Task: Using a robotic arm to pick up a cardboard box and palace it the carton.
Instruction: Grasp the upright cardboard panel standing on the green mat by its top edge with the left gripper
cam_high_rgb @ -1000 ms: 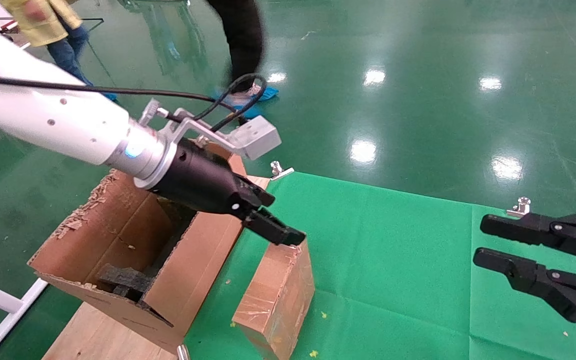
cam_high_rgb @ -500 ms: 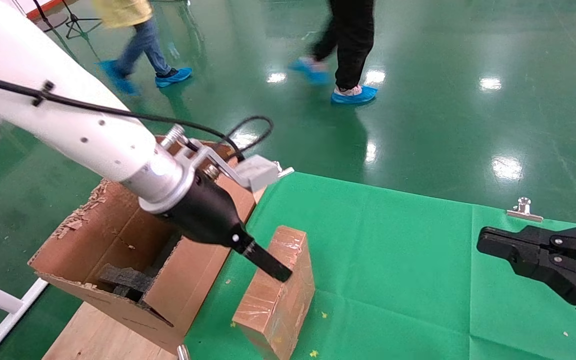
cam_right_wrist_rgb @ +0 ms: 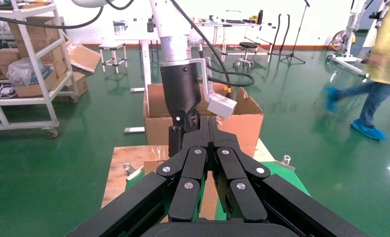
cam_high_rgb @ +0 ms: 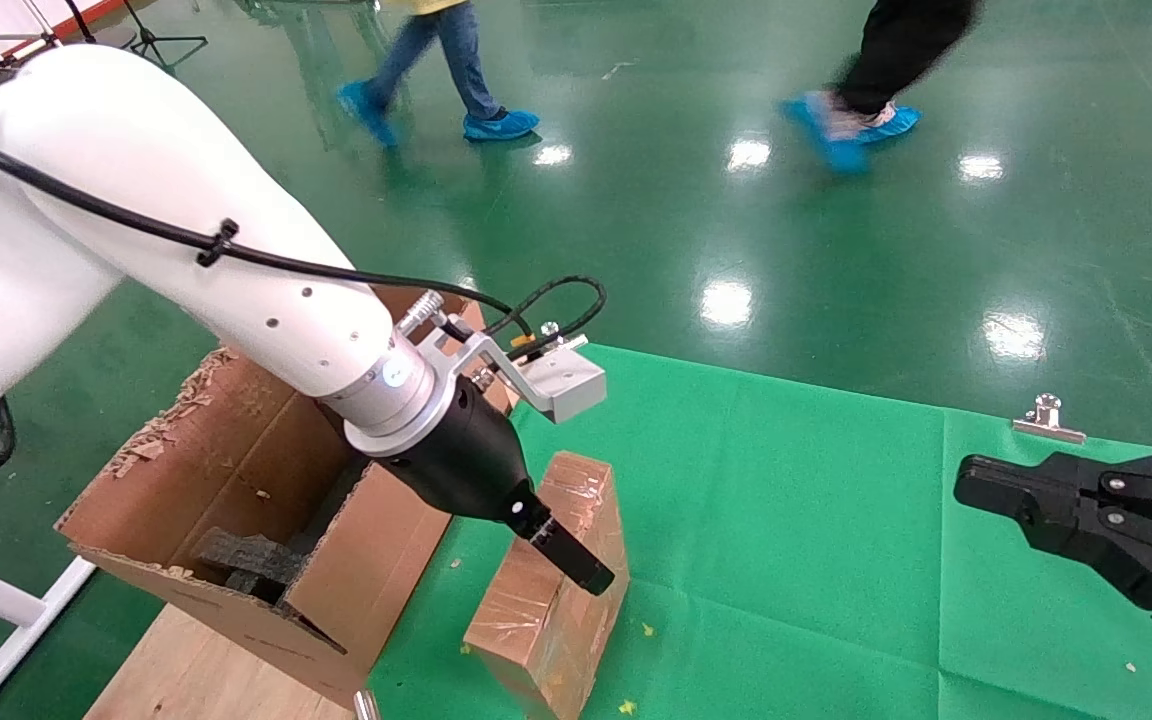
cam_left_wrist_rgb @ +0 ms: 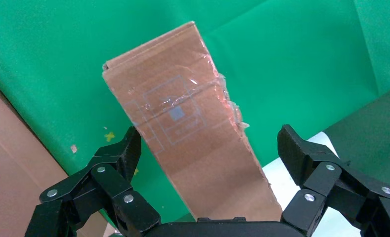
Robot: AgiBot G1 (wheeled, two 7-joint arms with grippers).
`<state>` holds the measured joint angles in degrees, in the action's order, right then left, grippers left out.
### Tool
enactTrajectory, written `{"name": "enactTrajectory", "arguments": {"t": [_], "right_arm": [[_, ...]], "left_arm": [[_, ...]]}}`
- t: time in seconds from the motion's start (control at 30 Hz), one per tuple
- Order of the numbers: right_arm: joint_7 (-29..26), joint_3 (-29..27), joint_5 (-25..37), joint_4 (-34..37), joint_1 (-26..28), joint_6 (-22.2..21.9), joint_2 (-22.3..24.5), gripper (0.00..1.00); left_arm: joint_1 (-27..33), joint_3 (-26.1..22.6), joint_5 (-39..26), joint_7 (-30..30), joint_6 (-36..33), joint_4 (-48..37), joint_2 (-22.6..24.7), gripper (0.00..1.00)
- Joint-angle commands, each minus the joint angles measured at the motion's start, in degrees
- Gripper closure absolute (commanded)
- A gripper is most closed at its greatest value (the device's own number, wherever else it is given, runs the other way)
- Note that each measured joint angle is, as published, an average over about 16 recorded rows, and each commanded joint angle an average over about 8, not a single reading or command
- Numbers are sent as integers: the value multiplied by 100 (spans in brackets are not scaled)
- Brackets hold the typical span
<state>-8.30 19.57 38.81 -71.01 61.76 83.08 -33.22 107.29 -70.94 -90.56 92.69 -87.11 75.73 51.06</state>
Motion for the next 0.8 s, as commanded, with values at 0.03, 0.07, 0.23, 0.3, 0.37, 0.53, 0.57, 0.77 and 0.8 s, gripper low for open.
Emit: {"name": "enactTrajectory", "arguments": {"t": [0.03,0.07,0.23,0.3,0.37,0.53,0.57,0.77,0.8], "right_arm": [[0,0,0,0,0,0,0,28],[0,0,0,1,0,0,0,16],[0,-1,-1,1,-1,-1,0,0],[0,0,-1,1,-1,-1,0,0],[0,0,-1,1,-1,-1,0,0],[0,0,-1,1,-1,-1,0,0],[0,0,-1,1,-1,-1,0,0],[0,0,-1,1,-1,-1,0,0],[0,0,-1,1,-1,-1,0,0]], "left_arm": [[-17,-41,-24,-17,20,-13,51,10],[-17,-50,-27,-18,24,-17,58,23],[-20,-58,-31,-19,32,-27,64,85],[-20,-50,-30,-19,31,-26,58,100],[-21,-43,-27,-18,30,-23,52,100],[-21,-29,-22,-17,24,-18,41,100],[-21,-27,-22,-16,23,-17,39,100],[-21,-16,-19,-14,17,-13,31,100],[-21,-15,-19,-13,17,-12,30,100]]}}
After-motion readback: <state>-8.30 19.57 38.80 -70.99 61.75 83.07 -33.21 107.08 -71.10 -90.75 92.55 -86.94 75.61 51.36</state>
